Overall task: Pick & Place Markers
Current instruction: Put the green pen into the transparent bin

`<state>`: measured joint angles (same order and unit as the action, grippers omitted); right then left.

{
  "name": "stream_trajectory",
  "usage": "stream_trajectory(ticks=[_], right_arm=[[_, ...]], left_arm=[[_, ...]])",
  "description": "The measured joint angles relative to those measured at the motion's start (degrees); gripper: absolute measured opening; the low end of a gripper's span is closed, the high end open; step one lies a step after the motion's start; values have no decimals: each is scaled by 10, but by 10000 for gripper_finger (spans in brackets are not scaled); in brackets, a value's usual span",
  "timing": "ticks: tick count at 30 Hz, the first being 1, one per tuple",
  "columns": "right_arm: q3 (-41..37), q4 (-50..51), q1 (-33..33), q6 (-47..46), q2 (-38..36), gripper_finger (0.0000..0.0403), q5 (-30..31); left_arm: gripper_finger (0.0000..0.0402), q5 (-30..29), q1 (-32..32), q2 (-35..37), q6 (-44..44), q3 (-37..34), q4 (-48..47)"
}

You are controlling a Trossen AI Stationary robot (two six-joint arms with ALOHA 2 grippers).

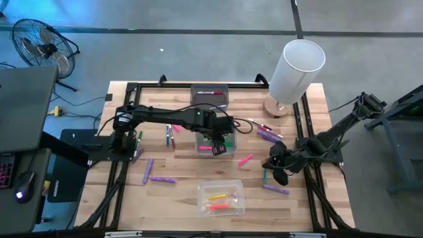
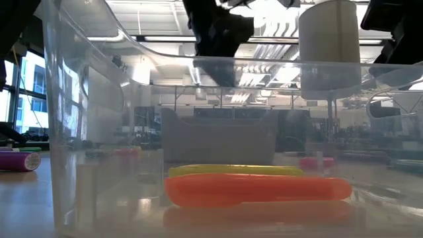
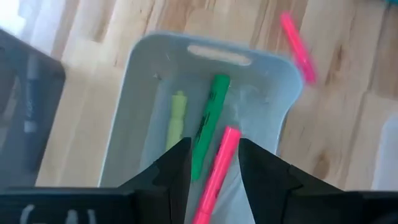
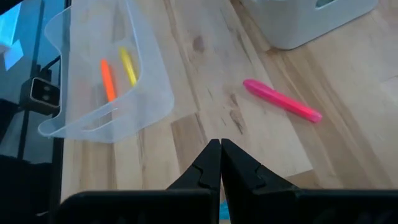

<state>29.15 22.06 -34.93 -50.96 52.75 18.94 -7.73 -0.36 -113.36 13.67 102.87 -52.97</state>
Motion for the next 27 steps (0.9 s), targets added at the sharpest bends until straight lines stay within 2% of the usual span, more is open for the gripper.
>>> stream_trajectory(ticks=[4, 8, 12, 14, 20, 25, 27], right_arm=[[0, -1, 0, 0, 0, 0, -3], [0, -1, 0, 0, 0, 0, -3], [0, -1, 0, 0, 0, 0, -2], [0, -1, 0, 0, 0, 0, -2], [0, -1, 0, 0, 0, 0, -1], [0, -1, 0, 0, 0, 0, 0], [0, -1, 0, 0, 0, 0, 4]], left_arm=[[132, 0, 0, -2, 7, 0, 6], [132, 3, 3, 3, 45, 31, -21], [130, 12, 34, 7, 62, 57, -37], [116, 22, 59, 7, 59, 54, -43], [12, -1, 134, 6, 58, 2, -57], [9, 1, 168, 23, 99, -61, -45], [3, 4, 179, 44, 125, -108, -37]])
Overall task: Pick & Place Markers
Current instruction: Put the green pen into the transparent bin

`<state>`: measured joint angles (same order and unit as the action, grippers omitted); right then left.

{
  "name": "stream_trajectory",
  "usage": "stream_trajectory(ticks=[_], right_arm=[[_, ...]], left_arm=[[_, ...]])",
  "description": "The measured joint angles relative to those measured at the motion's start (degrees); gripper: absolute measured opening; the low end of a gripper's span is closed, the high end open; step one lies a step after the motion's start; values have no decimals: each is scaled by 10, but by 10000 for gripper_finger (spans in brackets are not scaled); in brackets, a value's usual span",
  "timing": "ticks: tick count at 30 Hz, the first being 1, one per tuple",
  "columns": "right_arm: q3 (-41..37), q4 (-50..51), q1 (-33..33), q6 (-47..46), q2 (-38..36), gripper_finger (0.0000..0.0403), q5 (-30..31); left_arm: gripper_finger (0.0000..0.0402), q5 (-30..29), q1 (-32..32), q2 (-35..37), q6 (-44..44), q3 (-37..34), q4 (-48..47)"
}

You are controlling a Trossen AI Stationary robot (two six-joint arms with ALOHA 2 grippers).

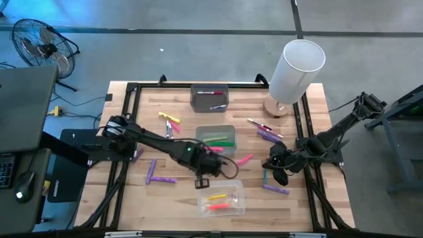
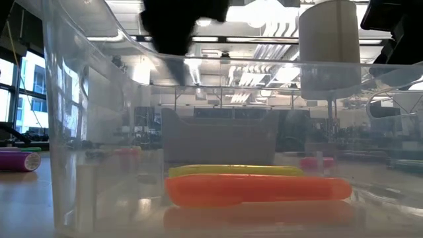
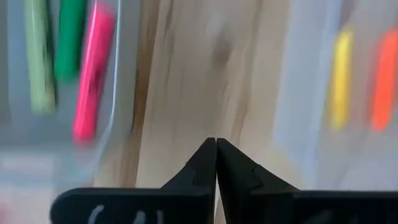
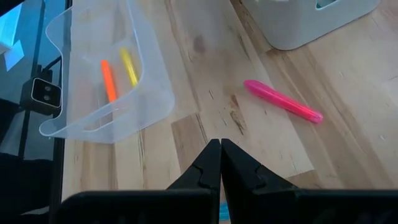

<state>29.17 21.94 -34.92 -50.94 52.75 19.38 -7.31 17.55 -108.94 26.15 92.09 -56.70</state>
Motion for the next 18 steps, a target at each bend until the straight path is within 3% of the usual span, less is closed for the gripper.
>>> stream_trajectory(ticks=[6, 10, 18], right_arm=[[0, -1, 5, -4, 0, 0, 50], [23, 24, 8, -10, -3, 0, 36], [166, 302, 16, -114, 45, 0, 12]], left_arm=[[2, -13, 37, 114, 99, -156, 76], [1, -57, 72, 212, 163, -259, 109], [0, -87, 104, 372, 236, -425, 173]])
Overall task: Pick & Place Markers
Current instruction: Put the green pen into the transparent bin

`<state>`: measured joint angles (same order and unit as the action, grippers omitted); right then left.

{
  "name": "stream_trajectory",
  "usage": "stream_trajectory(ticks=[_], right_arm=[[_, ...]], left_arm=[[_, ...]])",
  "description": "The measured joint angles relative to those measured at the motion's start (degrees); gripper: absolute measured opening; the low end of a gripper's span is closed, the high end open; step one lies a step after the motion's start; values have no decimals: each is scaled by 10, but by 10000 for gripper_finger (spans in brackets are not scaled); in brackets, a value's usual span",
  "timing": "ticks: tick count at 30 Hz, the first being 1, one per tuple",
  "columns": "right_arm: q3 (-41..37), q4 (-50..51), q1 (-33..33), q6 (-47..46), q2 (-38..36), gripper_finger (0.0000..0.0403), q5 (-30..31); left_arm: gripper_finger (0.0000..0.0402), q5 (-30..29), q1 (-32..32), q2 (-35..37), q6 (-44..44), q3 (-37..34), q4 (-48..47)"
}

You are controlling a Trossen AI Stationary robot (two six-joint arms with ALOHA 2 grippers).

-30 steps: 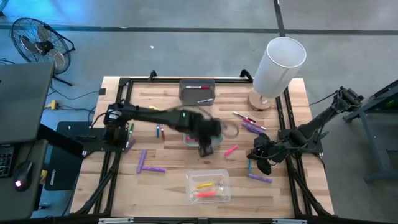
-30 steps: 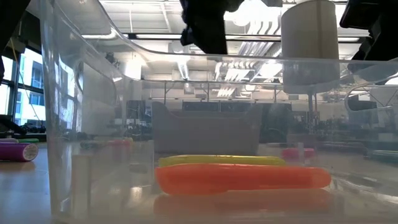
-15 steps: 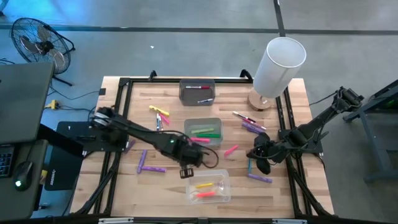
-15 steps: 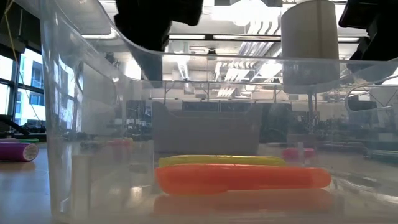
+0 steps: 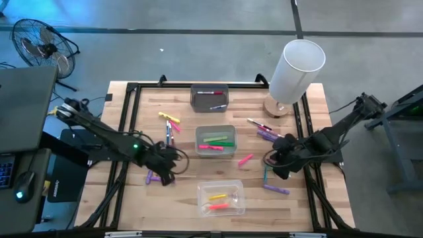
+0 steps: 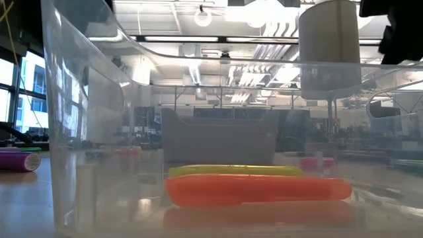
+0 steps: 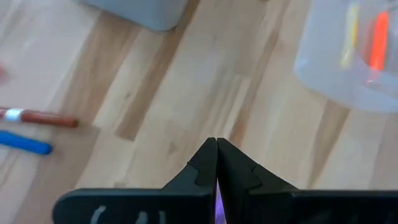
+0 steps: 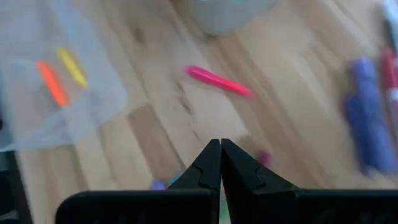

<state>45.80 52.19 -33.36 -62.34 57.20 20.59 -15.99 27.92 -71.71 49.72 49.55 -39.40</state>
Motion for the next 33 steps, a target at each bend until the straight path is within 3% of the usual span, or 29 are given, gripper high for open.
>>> stream_trajectory(ticks=[6, 13, 19, 25, 33], right_arm=[[106, 172, 5, -67, 73, 0, -86], [142, 221, 5, -126, 135, 4, -131], [114, 206, 5, -155, 171, 46, -168], [66, 96, 5, -186, 199, 88, -199], [50, 37, 5, -216, 261, 87, -211]], left_arm=[[0, -10, -2, 82, -20, -83, 66], [0, -26, -2, 126, -62, -123, 83], [0, -25, -2, 129, -91, -126, 94], [0, -24, -2, 128, -106, -126, 94], [0, -21, -2, 128, -135, -126, 97]])
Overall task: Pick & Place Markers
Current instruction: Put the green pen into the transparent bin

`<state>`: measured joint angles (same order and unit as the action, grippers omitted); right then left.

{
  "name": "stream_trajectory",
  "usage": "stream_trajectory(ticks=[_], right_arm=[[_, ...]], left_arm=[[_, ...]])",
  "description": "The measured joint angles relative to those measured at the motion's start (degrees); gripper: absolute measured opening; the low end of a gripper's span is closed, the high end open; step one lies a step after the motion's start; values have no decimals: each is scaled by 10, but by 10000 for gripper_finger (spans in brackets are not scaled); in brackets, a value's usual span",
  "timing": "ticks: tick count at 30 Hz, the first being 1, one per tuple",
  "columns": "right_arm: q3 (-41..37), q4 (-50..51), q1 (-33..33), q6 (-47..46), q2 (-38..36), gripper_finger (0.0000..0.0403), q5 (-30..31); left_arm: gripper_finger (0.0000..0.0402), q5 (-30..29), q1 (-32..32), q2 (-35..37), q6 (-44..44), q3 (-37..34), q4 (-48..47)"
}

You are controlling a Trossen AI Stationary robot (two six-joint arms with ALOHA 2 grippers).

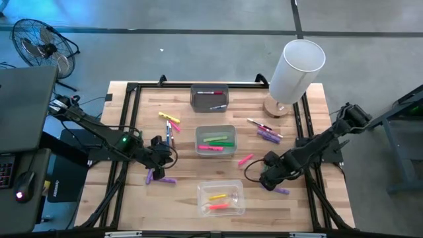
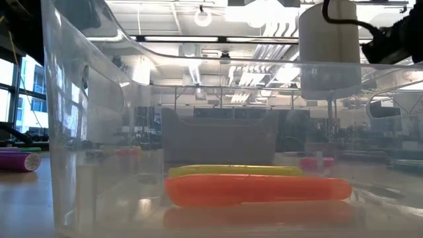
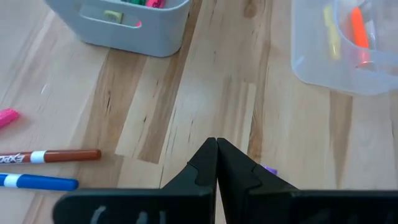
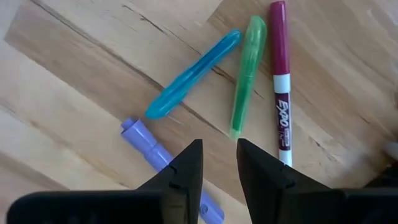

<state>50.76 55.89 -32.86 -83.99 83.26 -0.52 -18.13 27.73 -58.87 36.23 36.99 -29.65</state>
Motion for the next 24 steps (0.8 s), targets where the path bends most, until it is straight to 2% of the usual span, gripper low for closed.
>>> stream_trajectory(ticks=[12, 24], right_arm=[[0, -7, 6, 15, 67, 91, 10], [0, -21, 43, 30, 111, 72, 1]], left_arm=[[0, 13, 0, 0, -4, 0, 0], [0, 23, 0, 0, -14, 1, 0]])
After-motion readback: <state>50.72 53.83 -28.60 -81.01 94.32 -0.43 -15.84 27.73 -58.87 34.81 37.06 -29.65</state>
